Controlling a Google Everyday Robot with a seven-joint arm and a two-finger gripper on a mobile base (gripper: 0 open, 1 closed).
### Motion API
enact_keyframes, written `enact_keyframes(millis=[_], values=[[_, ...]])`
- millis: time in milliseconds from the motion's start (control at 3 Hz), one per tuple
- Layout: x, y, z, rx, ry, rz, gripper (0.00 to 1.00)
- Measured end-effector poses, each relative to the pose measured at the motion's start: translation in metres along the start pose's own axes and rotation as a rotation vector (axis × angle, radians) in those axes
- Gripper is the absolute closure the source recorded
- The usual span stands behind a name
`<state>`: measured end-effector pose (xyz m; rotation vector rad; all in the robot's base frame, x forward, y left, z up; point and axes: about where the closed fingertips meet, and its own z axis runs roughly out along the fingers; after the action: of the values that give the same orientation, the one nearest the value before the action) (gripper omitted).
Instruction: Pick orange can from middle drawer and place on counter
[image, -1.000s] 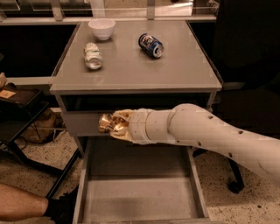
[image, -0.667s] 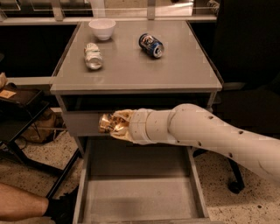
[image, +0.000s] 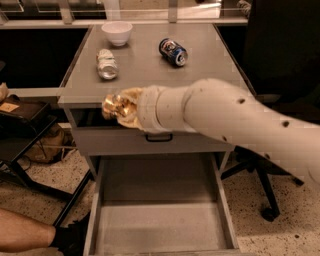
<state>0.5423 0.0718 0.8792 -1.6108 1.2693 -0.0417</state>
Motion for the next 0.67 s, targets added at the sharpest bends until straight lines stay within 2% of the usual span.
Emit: enact_keyframes(millis=[333,667], values=[[-0.042,-0.080,-0.010,0.094,-0.002,-0.127,1.00],[-0.064,-0.146,0.002,0.155,-0.004,-0.205,1.00]])
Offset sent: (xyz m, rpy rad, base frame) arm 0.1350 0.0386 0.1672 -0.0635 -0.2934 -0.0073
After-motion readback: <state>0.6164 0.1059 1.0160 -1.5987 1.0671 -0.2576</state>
